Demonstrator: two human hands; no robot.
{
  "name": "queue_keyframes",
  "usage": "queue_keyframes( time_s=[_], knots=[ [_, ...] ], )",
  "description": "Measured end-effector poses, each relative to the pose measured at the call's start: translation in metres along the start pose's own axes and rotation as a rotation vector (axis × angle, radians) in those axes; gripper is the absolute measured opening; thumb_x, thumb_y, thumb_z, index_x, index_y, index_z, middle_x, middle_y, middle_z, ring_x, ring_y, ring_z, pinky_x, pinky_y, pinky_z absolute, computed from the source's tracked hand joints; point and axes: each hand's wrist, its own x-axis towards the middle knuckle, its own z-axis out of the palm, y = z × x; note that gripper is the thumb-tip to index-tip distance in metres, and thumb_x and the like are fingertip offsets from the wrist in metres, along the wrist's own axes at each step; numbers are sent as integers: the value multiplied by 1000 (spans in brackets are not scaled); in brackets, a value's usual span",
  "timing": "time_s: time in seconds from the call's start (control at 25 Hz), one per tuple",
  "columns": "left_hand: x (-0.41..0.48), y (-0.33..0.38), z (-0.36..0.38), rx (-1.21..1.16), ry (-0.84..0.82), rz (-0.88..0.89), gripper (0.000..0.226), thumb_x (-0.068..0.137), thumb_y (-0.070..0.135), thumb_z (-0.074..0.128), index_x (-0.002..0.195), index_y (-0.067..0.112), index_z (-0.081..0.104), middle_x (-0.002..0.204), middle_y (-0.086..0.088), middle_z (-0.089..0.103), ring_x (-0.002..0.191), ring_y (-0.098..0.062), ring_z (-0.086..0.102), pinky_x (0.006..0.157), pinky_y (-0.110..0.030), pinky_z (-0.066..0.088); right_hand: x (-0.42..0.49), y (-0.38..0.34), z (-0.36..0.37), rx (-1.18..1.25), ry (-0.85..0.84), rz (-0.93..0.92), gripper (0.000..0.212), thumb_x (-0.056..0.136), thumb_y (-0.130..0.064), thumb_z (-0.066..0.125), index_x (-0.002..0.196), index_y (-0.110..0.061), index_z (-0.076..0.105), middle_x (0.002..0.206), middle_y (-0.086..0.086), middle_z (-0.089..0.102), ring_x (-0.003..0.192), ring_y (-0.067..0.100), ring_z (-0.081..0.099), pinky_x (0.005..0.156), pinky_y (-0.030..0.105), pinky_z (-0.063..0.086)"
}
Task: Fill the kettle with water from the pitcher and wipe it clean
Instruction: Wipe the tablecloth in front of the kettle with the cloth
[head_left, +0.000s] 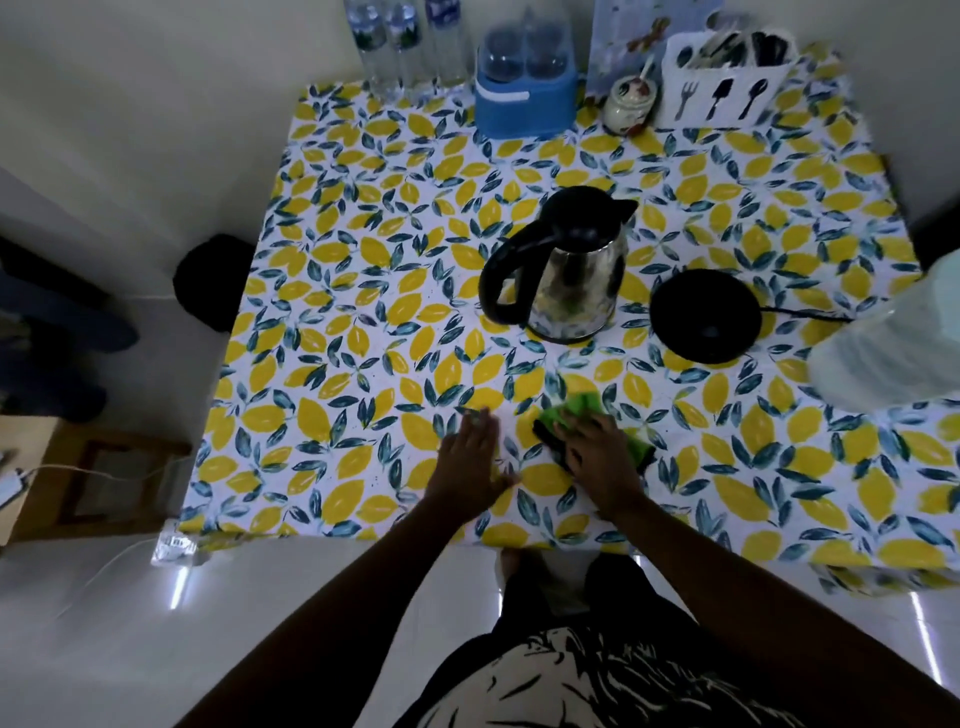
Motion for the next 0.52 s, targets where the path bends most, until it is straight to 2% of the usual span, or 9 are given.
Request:
queue_keyframes(
  time_s=[0.08,0.16,0.24,0.36,0.44,0.52],
  knots=[
    [9,32,8,8,-22,86,87,92,60,42,153,15,0,162,-5,-9,149,-26,-11,121,-52,8,-30,32,-9,-25,88,61,38,87,-19,40,106,-6,71,121,12,67,97,35,59,85,41,40],
    [21,63,11,11,-57,159,83,94,56,41,153,16,-1,162,-3,-10,149,-24,-11,121,-50,6,-63,69,-31,-42,187,232,38,89,-18,41,106,-4,71,123,13,66,96,38,59,88,42,39],
    [32,92,15,7,-81,218,81,95,53,41,153,17,-1,162,-2,-11,149,-24,-12,122,-48,4,-95,107,-56,-77,214,388,39,91,-19,41,111,-4,70,126,15,64,108,35,53,97,44,38],
    [45,123,22,42,-97,259,80,96,53,42,153,18,-2,162,-1,-12,150,-23,-11,122,-47,3,-119,134,-72,-100,-49,589,55,97,-42,30,135,-10,53,144,12,49,135,35,38,106,55,34],
    [55,140,26,56,-109,274,81,95,54,42,153,18,-2,162,-1,-12,149,-23,-12,121,-50,5,-129,141,-67,-102,-132,674,70,91,-60,30,146,-19,37,152,12,38,140,42,28,102,65,31],
    [63,150,26,81,-96,292,82,95,56,40,153,18,-2,163,-3,-12,150,-25,-11,120,-51,9,-131,141,-64,-89,-153,673,77,89,-69,21,149,-22,29,155,13,32,142,40,20,103,69,25]
  ],
)
